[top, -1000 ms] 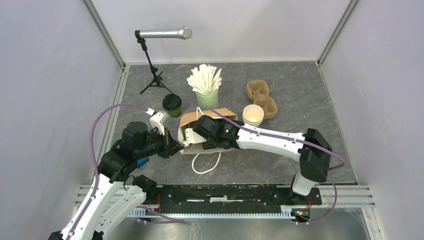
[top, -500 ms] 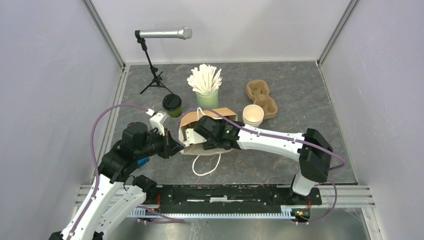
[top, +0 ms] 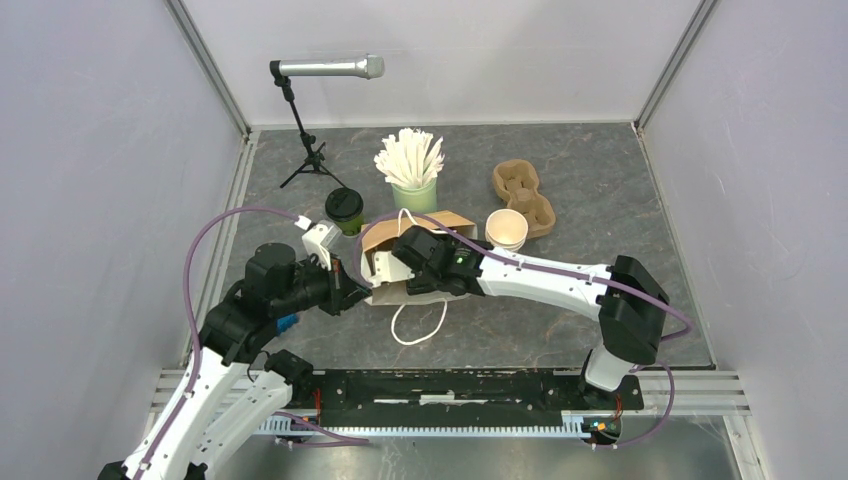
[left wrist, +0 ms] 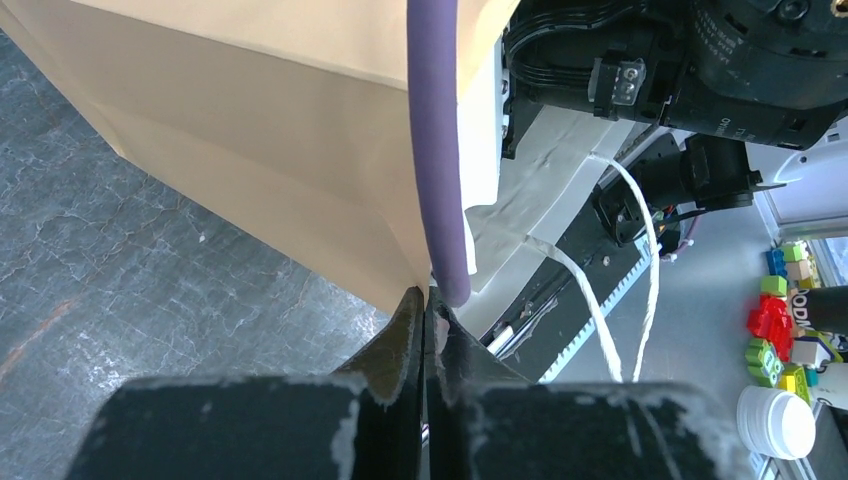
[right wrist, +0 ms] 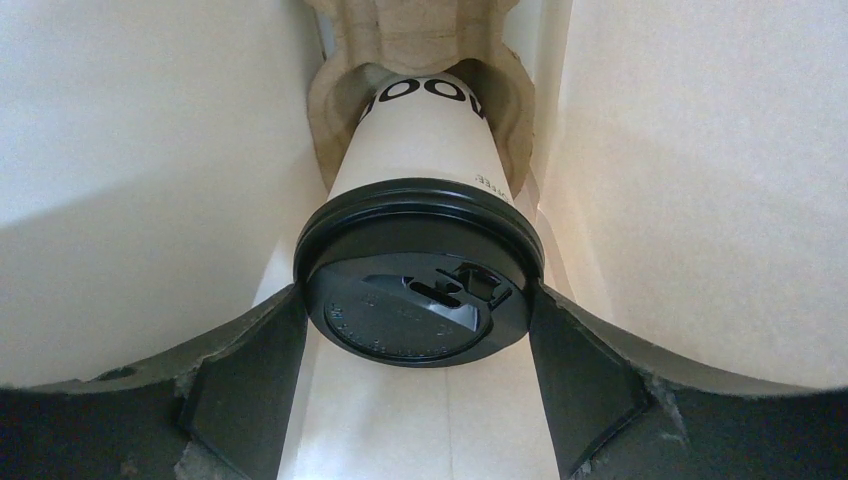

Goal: Pack the takeout coffee

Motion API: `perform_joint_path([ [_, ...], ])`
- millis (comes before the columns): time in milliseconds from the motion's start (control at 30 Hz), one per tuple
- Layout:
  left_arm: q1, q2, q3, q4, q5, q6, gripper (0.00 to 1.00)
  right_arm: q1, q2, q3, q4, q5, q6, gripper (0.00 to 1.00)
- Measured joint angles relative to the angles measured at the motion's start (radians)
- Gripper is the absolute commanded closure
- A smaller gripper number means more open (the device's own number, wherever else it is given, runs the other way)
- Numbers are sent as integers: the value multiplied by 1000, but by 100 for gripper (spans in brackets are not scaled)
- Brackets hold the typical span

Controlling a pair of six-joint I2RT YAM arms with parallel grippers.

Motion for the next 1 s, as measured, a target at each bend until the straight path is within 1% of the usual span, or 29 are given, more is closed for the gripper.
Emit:
perform_joint_path([
  [200, 0, 1, 0, 8, 1, 0, 98, -6, -1, 0, 3, -13, -7, 11],
  [300, 0, 1, 0, 11, 2, 0, 98, -10, -3, 0, 8, -25, -15, 5],
  [333, 0, 1, 0, 12, 3, 0, 98, -11, -4, 0, 8, -29, -17, 5],
  [867, -1, 5, 0, 16, 23, -1, 98, -13, -67, -24, 23, -116, -21, 6],
  [1000, -1, 5, 0, 16, 22, -2, 98, -13, -93, -32, 20, -141, -21, 8],
])
